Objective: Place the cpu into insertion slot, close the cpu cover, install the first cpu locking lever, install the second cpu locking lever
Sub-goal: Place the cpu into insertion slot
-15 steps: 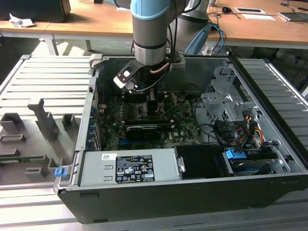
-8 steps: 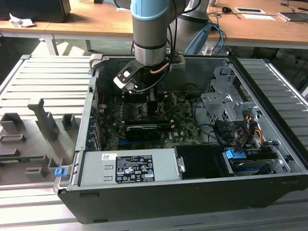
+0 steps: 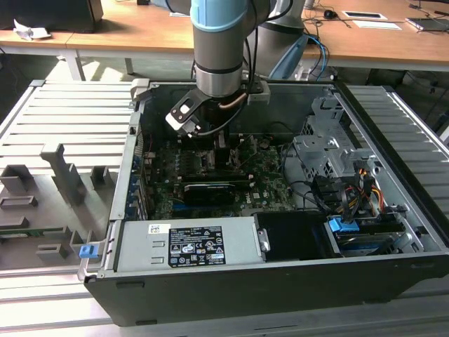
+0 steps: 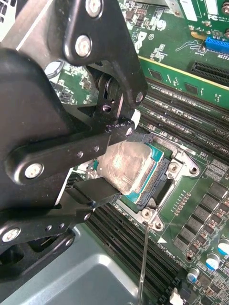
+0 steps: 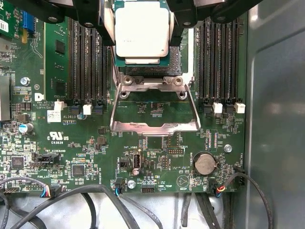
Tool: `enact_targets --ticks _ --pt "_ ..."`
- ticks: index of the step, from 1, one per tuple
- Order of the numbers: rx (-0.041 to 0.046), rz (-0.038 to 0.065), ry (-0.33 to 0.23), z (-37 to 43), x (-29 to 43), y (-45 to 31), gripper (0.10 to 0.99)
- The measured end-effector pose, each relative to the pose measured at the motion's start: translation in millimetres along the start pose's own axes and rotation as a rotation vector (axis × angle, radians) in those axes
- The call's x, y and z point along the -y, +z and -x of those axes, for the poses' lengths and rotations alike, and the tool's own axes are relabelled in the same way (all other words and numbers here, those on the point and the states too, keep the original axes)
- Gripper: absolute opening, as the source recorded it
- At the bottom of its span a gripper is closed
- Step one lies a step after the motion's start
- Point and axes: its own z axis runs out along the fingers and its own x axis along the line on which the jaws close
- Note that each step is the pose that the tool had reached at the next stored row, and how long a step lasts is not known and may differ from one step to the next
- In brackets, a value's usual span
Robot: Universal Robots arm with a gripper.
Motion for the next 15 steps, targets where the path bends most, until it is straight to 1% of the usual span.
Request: enact_targets --ticks 5,9,15 --pt "-0.0002 0.000 0.000 -0.5 -0.1 0.9 0.541" --pt "0.0001 0.000 0.000 -3.9 -1.3 2.2 0.541" --pt "0.0007 0.000 0.008 -7.1 -0.9 6.7 0.541"
